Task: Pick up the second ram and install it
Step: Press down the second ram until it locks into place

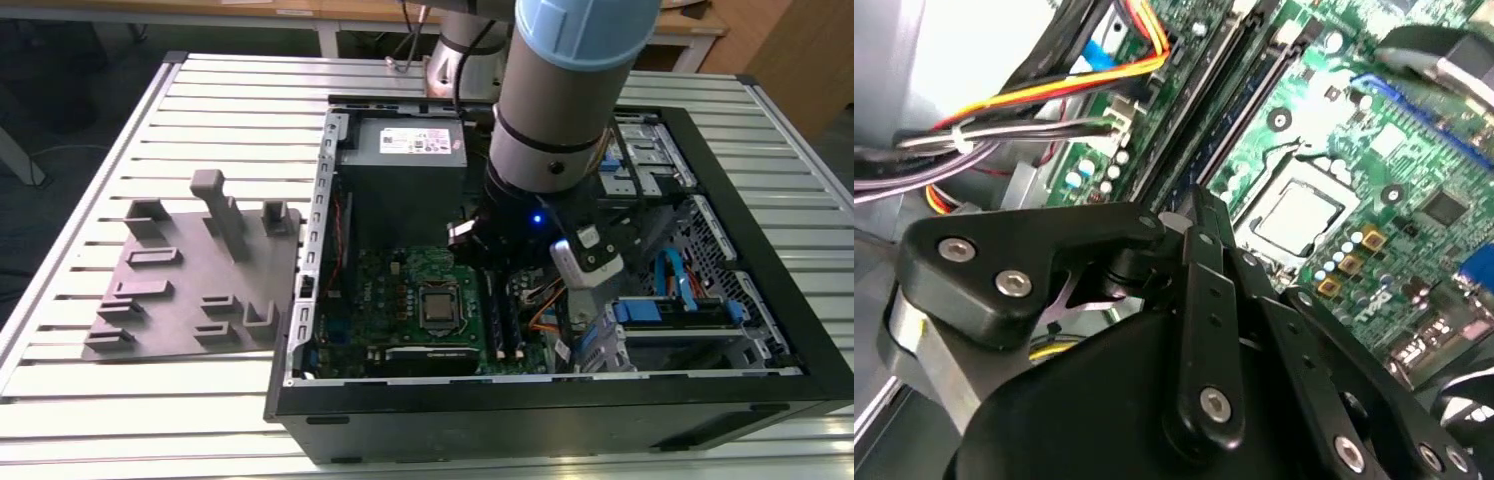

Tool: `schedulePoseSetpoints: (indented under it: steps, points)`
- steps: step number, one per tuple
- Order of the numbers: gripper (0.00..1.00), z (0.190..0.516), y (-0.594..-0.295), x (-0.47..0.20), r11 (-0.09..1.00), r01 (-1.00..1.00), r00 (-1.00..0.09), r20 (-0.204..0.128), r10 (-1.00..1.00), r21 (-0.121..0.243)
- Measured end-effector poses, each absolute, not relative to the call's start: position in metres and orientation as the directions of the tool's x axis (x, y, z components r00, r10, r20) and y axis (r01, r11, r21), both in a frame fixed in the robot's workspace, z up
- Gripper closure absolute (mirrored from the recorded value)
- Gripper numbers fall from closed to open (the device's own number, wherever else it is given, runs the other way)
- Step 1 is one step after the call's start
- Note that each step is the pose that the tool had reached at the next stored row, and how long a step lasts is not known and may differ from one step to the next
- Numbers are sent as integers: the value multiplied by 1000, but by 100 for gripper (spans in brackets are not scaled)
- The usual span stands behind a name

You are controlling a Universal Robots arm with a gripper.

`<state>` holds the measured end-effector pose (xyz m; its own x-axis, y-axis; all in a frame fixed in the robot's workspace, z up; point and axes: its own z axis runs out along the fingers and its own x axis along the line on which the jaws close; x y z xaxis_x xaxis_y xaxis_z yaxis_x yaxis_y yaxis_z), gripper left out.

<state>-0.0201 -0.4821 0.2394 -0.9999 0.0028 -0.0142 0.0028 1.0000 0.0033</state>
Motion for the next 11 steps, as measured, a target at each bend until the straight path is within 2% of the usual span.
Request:
schedulePoseSetpoints:
  steps: [11]
  points:
    - [89,249,-482,-20,1000,3,-1000,-15,3,4]
